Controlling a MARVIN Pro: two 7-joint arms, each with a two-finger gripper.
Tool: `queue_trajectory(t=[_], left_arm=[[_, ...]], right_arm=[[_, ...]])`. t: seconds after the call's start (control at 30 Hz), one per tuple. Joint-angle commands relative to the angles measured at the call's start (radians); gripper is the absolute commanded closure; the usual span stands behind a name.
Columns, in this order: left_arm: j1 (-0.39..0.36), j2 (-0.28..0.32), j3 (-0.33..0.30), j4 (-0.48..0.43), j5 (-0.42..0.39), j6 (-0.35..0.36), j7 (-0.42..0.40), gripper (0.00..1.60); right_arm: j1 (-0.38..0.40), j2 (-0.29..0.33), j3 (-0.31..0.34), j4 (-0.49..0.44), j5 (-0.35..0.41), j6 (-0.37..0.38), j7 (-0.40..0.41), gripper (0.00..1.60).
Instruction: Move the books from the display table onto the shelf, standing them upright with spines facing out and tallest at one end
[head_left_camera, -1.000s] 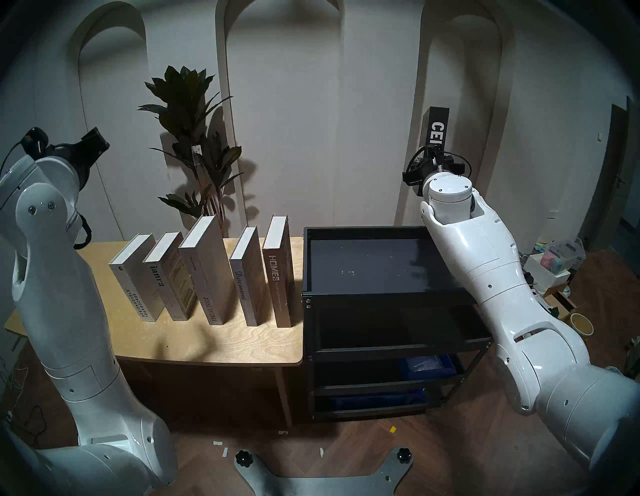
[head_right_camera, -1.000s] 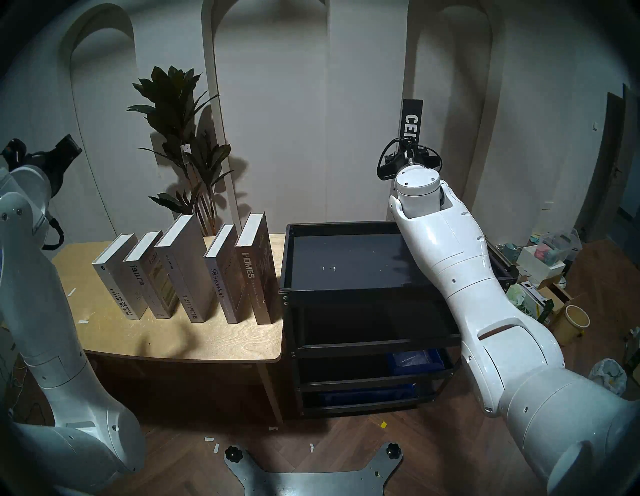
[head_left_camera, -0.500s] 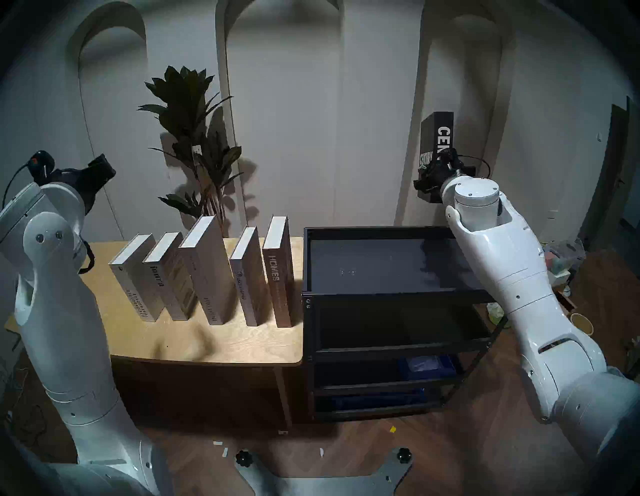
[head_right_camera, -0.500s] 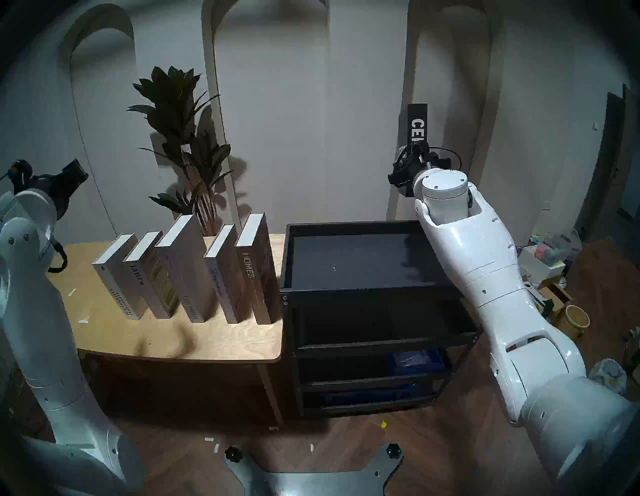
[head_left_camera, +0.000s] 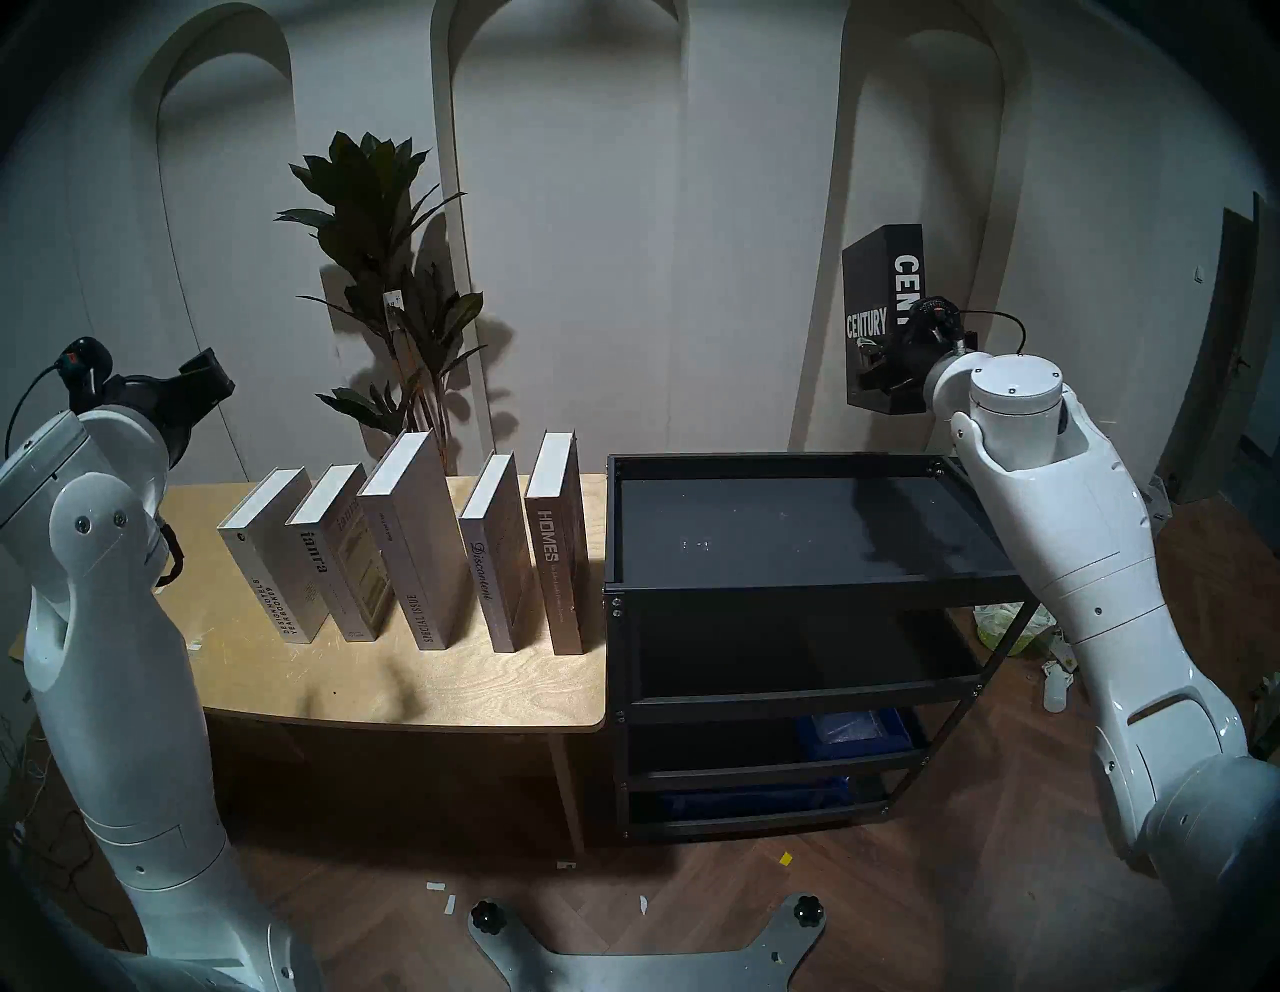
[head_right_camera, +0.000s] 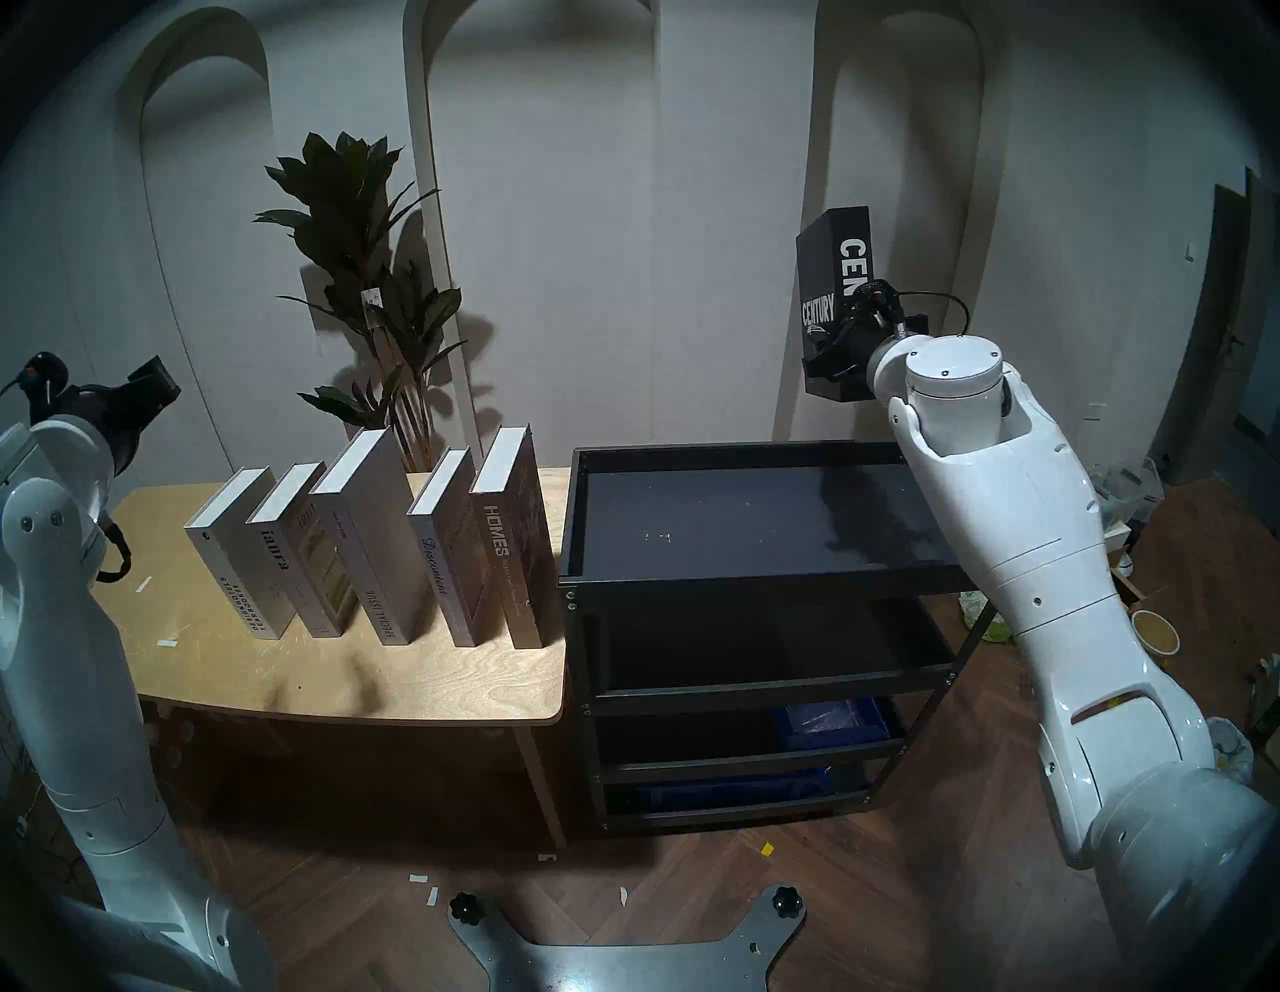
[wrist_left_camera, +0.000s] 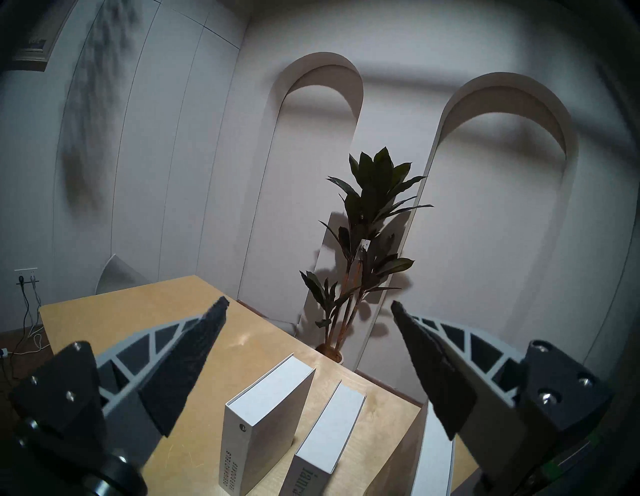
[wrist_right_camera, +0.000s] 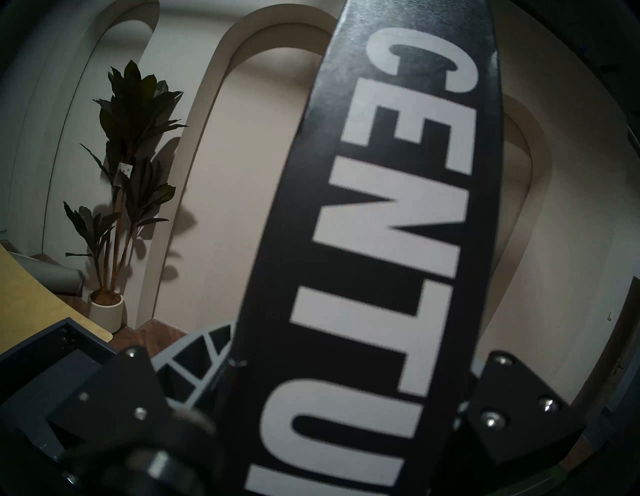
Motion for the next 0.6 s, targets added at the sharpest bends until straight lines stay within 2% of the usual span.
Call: queue_trajectory(t=[0.0, 0.27, 0.4, 0.57], left_arm=[[0.077, 0.028, -0.029, -0.032, 0.001, -0.003, -0.046, 0.0], [0.163, 0.05, -0.079, -0.05, 0.013, -0.021, -0.11, 0.0], [0.216, 0.061, -0.1, -0.056, 0.021, -0.042, -0.159, 0.0], [0.259, 0.059, -0.118, -0.049, 0.033, -0.066, -0.199, 0.0]], right_arm=[[-0.052, 0.094, 0.081, -0.056, 0.052, 0.008, 0.066, 1.6], [-0.137, 0.15, 0.178, -0.053, 0.117, 0.025, 0.136, 1.6], [-0.193, 0.154, 0.214, -0.056, 0.11, -0.014, 0.122, 1.6], [-0.236, 0.14, 0.248, -0.042, 0.074, -0.093, 0.065, 1.6]])
